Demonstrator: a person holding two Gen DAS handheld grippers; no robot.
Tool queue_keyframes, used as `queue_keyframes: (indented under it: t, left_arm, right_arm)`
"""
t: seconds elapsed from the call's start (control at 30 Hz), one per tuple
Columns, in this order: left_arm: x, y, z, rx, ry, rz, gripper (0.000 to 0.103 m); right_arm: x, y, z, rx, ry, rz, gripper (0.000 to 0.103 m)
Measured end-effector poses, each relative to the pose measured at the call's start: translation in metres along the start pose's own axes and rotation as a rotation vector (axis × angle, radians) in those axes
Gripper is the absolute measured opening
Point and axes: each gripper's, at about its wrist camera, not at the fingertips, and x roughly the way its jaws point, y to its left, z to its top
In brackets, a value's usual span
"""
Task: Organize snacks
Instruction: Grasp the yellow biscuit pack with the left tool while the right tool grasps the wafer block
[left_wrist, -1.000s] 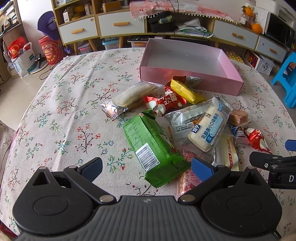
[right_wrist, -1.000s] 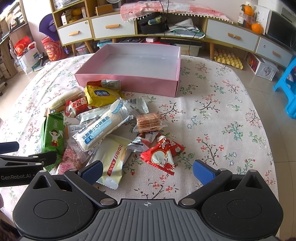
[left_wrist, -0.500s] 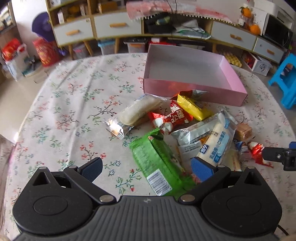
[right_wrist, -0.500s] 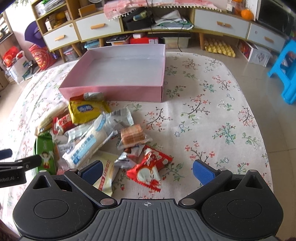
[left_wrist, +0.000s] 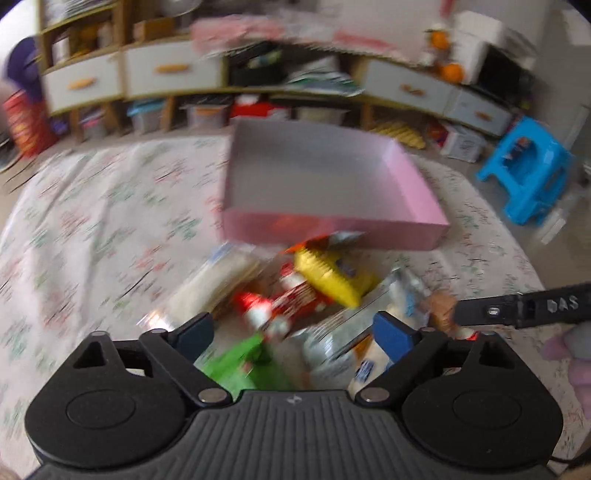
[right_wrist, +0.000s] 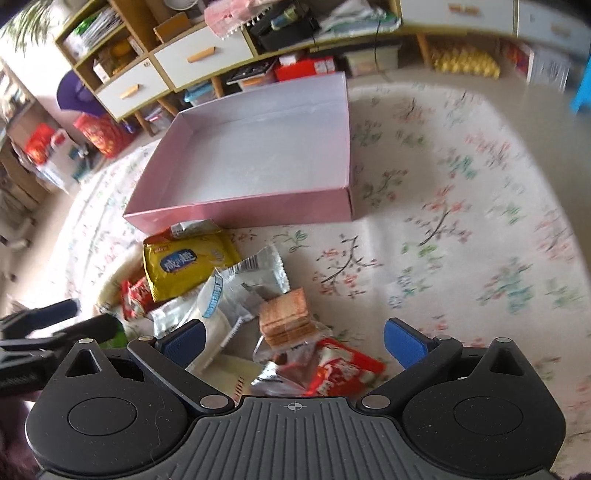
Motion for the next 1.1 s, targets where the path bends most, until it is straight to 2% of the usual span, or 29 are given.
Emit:
queue_keyframes:
  t: [0.1, 0.2, 0.27, 0.43, 0.47, 0.6, 0.67, 0.73, 1.03, 1.1]
  left_arm:
    - [0.013, -0.001, 0.004, 0.027, -0.023, -0.063, 0.084]
    - [0.021, -0.003, 0.007, 0.008, -0.028, -0.089, 0.077]
    - [0.024, -0.006, 0.01, -0.003, -0.031, -0.095, 0.075]
    - [0.032, -0.012, 0.016, -0.066, -0.024, -0.121, 0.06]
    - [0.034, -0.013, 0.017, -0.074, -0.02, -0.121, 0.06]
    - [0.038, -0.022, 0.019, -0.053, -0.026, -0.065, 0.06]
    - [0.039, -0.023, 0.019, -0.054, -0.021, -0.033, 0.056]
    - [0.039, -0.022, 0.019, -0.065, -0.019, -0.011, 0.05]
    - [0.037, -0.015, 0.019, -0.128, -0.014, 0.034, 0.026]
    - [0.036, -0.013, 0.019, -0.145, -0.017, 0.036, 0.021]
  right_arm:
    - [0.007, -0.008, 0.005, 0.046, 0.009, 0.048, 0.102]
    - [0.011, -0.015, 0.009, 0.091, 0.011, 0.058, 0.1]
    - [0.015, -0.018, 0.011, 0.111, 0.017, 0.055, 0.096]
    - [0.022, -0.019, 0.013, 0.119, 0.037, 0.05, 0.088]
    - [0.023, -0.018, 0.012, 0.115, 0.041, 0.046, 0.086]
    - [0.024, -0.014, 0.011, 0.095, 0.041, 0.026, 0.076]
    - [0.023, -0.013, 0.011, 0.083, 0.035, 0.015, 0.068]
    - [0.023, -0.013, 0.01, 0.082, 0.033, 0.013, 0.065]
    - [0.023, -0.016, 0.009, 0.104, 0.039, 0.061, 0.038]
    - [0.022, -0.016, 0.009, 0.109, 0.04, 0.07, 0.037]
